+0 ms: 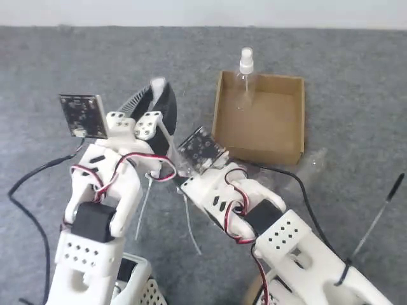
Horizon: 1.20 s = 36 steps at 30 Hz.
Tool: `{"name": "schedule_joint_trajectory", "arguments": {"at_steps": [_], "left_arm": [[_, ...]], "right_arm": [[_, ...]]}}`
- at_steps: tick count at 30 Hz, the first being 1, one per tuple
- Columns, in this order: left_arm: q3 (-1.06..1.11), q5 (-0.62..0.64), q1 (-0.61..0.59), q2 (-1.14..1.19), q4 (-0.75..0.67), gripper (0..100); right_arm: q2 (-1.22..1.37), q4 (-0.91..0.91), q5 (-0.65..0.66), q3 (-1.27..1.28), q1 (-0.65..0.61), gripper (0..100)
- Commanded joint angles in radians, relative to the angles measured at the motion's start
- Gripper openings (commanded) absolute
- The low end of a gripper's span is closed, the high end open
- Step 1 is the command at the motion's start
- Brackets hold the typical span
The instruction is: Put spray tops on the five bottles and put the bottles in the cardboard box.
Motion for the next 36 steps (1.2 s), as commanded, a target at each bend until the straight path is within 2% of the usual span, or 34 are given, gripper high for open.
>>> {"name": "schedule_joint_trajectory", "arguments": {"at_steps": [1, 8, 16, 19, 23, 29, 36], "left_arm": [[-0.005, 0.025, 0.000, -0.068, 0.038, 1], [0.031, 0.025, 0.020, -0.109, 0.120, 1], [0.110, 0.023, 0.032, -0.110, 0.121, 1], [0.147, 0.021, 0.032, -0.110, 0.118, 1], [0.165, -0.044, 0.035, -0.110, 0.118, 1], [0.213, -0.084, 0.084, -0.110, 0.063, 1], [0.203, -0.115, 0.089, -0.112, 0.074, 3]], "right_arm": [[-0.051, -0.035, -0.054, -0.038, 0.030, 0.6], [-0.051, -0.154, -0.049, 0.026, 0.027, 0.6], [-0.051, -0.174, -0.048, 0.038, 0.031, 0.6], [-0.051, -0.237, -0.048, 0.063, 0.033, 0.6], [-0.051, -0.369, -0.048, 0.123, 0.039, 0.6], [-0.051, -0.475, -0.046, 0.176, 0.050, 0.6], [-0.051, -0.492, -0.046, 0.181, 0.050, 0.6]]}}
